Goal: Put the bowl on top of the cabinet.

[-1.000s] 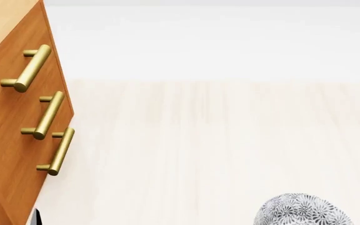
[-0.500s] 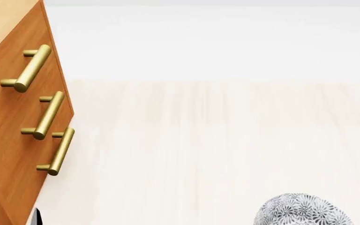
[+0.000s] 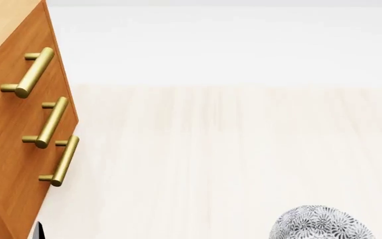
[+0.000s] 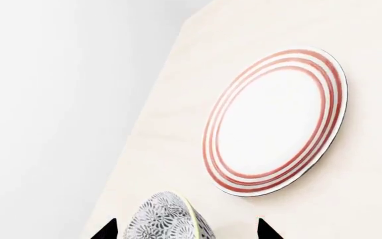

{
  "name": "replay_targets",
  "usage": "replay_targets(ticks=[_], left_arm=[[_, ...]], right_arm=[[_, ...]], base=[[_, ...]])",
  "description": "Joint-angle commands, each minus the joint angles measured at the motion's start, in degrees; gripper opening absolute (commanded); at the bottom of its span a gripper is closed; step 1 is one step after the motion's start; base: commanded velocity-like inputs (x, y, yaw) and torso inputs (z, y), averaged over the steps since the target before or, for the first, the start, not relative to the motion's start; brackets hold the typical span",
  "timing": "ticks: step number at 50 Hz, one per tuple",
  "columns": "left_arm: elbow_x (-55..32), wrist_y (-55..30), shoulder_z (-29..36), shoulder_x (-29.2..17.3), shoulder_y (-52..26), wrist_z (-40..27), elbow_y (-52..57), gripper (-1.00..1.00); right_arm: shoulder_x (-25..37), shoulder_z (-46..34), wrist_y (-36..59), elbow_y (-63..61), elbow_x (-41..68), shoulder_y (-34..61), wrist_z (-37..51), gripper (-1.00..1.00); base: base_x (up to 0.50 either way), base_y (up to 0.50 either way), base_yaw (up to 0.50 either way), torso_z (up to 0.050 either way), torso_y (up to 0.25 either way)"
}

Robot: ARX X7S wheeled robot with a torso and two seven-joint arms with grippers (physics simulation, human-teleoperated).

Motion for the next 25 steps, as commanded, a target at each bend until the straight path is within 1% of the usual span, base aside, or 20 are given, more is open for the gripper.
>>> replay_targets(ticks=[1,18,25], left_arm=[[-0.12,0.19,0.13,-0.17,-0.03,-0.15,-0.09,1.0],[-0.48,0.17,0.38,-0.36,-0.33,-0.29,-0.42,1.0],[-0.67,0.02,0.49,-0.45,-0.51,-0.37,-0.45,1.0]], right_arm=[[0.81,-0.32,0.66,0.06,1.08,0.03,0.26,1.0],[1.95,-1.15,2.01,1.68,2.44,1.37,1.36,1.0],[2.98,-2.59,3.96,4.38,3.95,3.82,2.06,1.0]], base=[[0.0,0.0,0.0,0.0,0.0],[0.0,0.0,0.0,0.0,0.0],[0.0,0.0,0.0,0.0,0.0]])
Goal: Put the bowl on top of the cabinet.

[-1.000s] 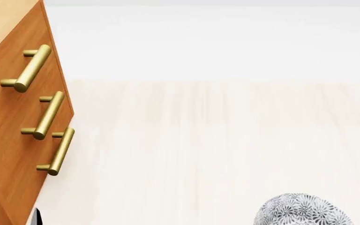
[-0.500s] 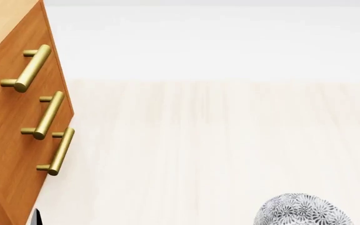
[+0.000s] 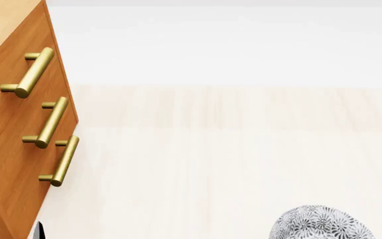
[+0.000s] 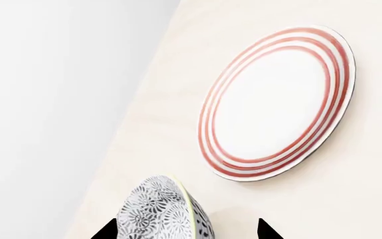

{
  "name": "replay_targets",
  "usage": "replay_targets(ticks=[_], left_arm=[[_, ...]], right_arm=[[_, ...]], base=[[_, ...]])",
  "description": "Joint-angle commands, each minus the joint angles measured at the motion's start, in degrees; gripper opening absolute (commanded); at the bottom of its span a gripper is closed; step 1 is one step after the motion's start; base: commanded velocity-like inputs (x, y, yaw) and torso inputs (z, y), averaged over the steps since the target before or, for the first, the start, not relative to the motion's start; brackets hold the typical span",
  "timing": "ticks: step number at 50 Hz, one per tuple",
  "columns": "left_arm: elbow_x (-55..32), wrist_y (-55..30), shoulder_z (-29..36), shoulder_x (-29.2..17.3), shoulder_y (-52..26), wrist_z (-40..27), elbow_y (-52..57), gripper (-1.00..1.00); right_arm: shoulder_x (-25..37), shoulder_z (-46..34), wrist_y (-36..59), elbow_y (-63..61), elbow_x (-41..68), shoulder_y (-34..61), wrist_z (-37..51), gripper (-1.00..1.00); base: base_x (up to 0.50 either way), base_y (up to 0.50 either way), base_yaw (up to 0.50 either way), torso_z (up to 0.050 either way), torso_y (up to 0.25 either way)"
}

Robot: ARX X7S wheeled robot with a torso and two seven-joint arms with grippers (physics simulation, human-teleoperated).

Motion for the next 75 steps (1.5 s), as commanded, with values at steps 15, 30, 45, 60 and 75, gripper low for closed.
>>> replay_targets(ticks=[15,30,45,60,75], left_arm=[[-0.33,0.04,0.33,-0.34,-0.3,-0.34,-0.15,1.0],[-0.88,0.38,0.39,-0.67,-0.02,-0.35,0.01,1.0],[-1.06,0.32,0.52,-0.95,0.05,-0.68,0.42,1.0],[-1.52,0.44,0.65,-1.11,-0.44,-0.55,-0.31,1.0],[-1.57,0.49,0.92,-1.24,-0.56,-0.76,-0.46,1.0]], right_arm=[[2.66,-3.6,4.3,4.55,1.56,4.9,1.02,1.0],[2.36,-3.07,3.76,5.53,2.12,5.07,1.8,1.0],[2.95,-5.28,5.82,9.28,2.34,8.28,2.01,1.0],[3.07,-6.04,6.37,10.94,2.22,9.62,2.52,1.0],[3.23,-6.7,6.94,12.45,2.52,10.71,2.54,1.0]], base=[[0.0,0.0,0.0,0.0,0.0],[0.0,0.0,0.0,0.0,0.0],[0.0,0.0,0.0,0.0,0.0],[0.0,0.0,0.0,0.0,0.0],[0.0,0.0,0.0,0.0,0.0]])
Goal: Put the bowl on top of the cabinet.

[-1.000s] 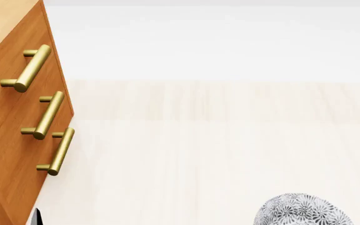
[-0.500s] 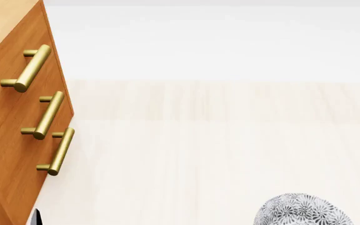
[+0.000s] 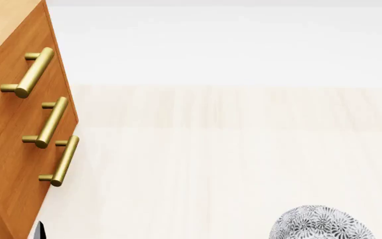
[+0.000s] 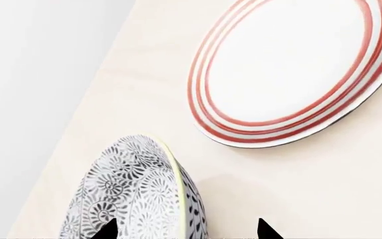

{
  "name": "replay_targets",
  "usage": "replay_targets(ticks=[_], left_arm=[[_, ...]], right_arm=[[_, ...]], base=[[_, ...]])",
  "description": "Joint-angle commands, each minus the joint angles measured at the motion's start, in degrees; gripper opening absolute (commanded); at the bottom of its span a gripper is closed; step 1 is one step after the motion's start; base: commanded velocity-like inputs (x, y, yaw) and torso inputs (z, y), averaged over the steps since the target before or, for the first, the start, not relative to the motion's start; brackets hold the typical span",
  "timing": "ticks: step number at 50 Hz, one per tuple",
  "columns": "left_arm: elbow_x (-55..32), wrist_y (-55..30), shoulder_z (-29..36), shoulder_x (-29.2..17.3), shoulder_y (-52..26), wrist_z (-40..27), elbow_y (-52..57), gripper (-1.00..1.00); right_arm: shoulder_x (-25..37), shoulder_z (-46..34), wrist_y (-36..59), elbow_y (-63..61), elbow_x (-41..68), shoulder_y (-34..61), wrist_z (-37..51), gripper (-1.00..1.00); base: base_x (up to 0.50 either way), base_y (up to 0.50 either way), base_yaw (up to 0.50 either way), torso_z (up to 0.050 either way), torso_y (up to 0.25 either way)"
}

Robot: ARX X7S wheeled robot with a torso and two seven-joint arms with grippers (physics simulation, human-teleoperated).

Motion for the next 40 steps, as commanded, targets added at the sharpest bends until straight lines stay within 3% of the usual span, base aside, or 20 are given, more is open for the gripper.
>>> replay_targets(ticks=[1,40], left_arm=[[-0.11,0.09,0.09,-0.19,0.03,-0.18,0.07,1.0],[-0.13,0.49,0.57,-0.68,0.04,-0.76,0.14,1.0]], right_arm=[[0.18,-0.56,0.51,1.09,0.24,0.81,0.05,1.0],[1.03,-2.5,2.4,3.58,0.88,2.96,0.07,1.0]], base=[[0.0,0.0,0.0,0.0,0.0],[0.0,0.0,0.0,0.0,0.0]])
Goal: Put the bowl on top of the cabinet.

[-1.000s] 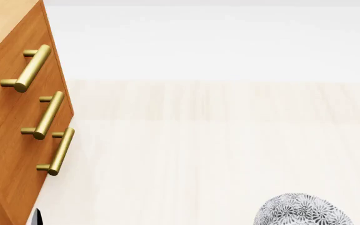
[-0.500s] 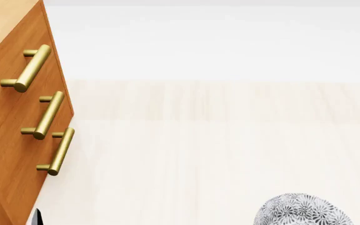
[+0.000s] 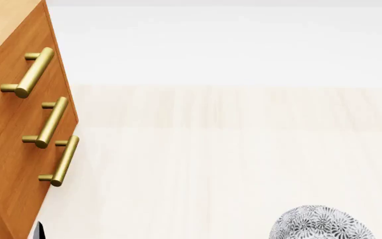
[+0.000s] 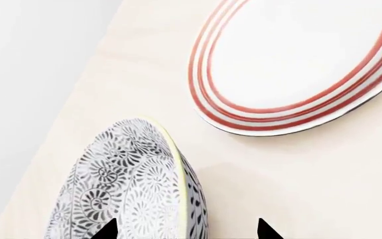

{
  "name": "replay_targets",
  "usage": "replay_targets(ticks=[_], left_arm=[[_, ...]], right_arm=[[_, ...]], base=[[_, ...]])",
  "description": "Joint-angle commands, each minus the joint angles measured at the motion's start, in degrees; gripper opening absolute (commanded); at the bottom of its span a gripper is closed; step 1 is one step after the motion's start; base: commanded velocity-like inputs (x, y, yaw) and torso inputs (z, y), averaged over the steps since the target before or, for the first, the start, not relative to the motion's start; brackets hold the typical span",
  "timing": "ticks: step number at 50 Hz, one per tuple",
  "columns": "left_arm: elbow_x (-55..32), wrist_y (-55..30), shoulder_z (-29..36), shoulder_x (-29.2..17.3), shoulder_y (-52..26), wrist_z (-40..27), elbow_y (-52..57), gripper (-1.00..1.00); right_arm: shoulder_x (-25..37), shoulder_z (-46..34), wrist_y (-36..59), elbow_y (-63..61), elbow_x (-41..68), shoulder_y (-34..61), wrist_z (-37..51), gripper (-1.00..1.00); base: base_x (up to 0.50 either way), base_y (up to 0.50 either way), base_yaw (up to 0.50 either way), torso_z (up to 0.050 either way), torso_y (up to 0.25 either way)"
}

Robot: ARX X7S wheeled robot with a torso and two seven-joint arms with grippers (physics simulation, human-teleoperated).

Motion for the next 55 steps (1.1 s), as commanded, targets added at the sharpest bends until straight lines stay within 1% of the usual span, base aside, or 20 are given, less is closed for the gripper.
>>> replay_targets(ticks=[1,55], left_arm=[[-0.11,0.13,0.08,-0.15,-0.13,-0.11,-0.14,1.0],[-0.36,0.66,0.75,-0.73,-0.17,-0.76,-0.21,1.0]], right_arm=[[0.23,-0.68,0.65,1.0,0.18,0.88,-0.05,1.0],[0.47,-2.45,1.93,4.83,0.57,3.55,-0.32,1.0]], base=[[0.0,0.0,0.0,0.0,0.0],[0.0,0.0,0.0,0.0,0.0]])
